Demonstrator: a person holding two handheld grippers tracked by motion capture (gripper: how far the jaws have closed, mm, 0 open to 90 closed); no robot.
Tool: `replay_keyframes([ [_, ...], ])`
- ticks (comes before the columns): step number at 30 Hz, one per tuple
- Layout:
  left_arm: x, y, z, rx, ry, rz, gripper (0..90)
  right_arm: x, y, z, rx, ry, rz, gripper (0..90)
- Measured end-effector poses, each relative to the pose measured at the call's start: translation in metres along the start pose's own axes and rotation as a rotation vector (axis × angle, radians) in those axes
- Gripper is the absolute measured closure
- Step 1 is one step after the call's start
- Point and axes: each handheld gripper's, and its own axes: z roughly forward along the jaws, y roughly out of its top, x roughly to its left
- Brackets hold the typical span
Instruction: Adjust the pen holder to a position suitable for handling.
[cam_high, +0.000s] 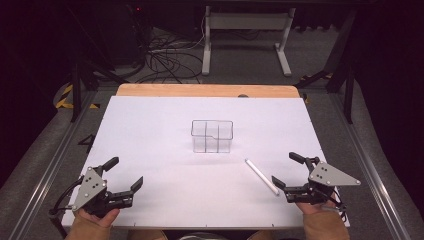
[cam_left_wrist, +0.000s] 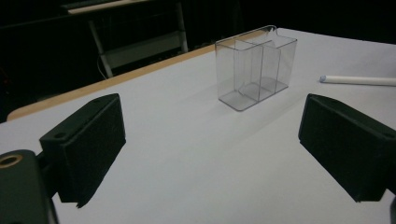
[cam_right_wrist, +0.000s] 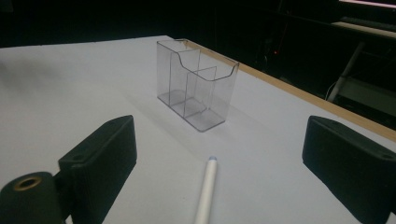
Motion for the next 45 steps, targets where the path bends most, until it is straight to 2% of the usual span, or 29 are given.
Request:
replay_keyframes([
  [3,0.001,0.0,0.001,0.004,-0.003,-0.002,7.8,-0.001,0.0,0.0,0.008,-0.001,-0.001,10.7],
  [8,0.003,-0.001,0.0,-0.004,-0.013,-0.032,7.9,0.001,0.001,0.002,0.02,0.001,-0.01,10.4],
  [20,0.001,0.0,-0.002,0.0,0.002,-0.009,8.7,0.005,0.009,0.006,0.054,0.041,-0.025,14.2],
  [25,0.003,-0.001,-0.001,-0.001,-0.018,-0.04,9.2,0.006,0.014,0.009,0.061,0.058,-0.027,15.9],
  [30,0.002,-0.002,-0.001,-0.004,-0.01,-0.034,9.2,0.005,0.023,0.02,0.078,0.094,-0.026,15.1],
  [36,0.001,-0.003,-0.003,0.0,0.004,-0.028,9.3,0.005,0.04,0.033,0.092,0.124,-0.047,14.7],
  [37,0.001,-0.004,-0.003,0.001,0.005,-0.029,9.2,0.005,0.046,0.038,0.1,0.142,-0.056,15.0],
  [45,0.002,-0.005,-0.006,0.004,0.018,-0.029,9.3,0.005,0.064,0.059,0.136,0.175,-0.09,15.0],
])
